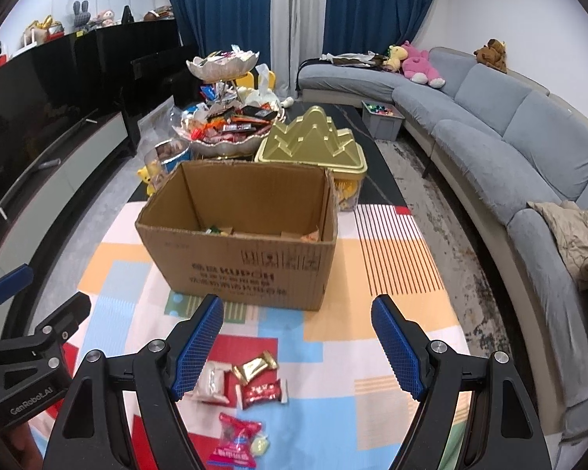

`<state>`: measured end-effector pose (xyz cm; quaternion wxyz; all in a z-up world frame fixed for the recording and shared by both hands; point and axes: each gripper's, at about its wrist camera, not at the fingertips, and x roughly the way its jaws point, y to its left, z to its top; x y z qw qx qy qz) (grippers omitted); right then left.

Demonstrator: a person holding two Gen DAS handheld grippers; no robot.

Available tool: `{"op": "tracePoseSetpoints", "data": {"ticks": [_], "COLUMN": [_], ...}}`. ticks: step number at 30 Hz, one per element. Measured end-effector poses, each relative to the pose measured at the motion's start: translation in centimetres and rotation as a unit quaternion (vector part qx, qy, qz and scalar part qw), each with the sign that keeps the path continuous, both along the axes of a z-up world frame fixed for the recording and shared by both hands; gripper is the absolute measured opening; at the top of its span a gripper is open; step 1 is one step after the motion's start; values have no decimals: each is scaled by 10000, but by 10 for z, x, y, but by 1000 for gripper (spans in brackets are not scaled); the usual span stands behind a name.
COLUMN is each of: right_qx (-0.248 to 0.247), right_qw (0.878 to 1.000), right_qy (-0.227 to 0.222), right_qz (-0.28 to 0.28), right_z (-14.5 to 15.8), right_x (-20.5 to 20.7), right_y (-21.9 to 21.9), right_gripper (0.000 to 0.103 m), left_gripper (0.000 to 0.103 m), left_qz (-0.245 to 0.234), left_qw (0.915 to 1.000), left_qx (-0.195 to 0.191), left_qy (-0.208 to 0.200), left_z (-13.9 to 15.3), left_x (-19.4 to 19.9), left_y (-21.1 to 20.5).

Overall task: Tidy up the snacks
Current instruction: 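Withdraw both tools from the box and move toward the remaining snacks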

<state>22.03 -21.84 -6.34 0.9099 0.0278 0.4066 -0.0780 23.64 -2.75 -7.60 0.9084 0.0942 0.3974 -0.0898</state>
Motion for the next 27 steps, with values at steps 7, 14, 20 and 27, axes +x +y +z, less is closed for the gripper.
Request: {"op": "tracePoseSetpoints", "data": {"ticks": [7,14,20,27], "right_qx": [-51,-104,-105,-84], "right_qw": [9998,9992,9983,9964], "right_qy": [154,311,472,731], "right_qz": [111,238,339,417], "right_z": [-10,-24,-39,-57], "right_x": [-10,-23,-30,-33], "right_y": [14,30,39,46], "right_gripper": [79,79,79,79], "left_gripper": [89,89,89,93], "left_qz": [-46,-19,-93,-133], "left_qw": [9998,9991,9981,9957], "left_qx": [75,103,150,189], "left_qy": [199,400,584,902], "left_z": [-16,-34,-50,-69], "left_x": [-11,-20,-26,-26], "left_y": [9,19,21,23]}}
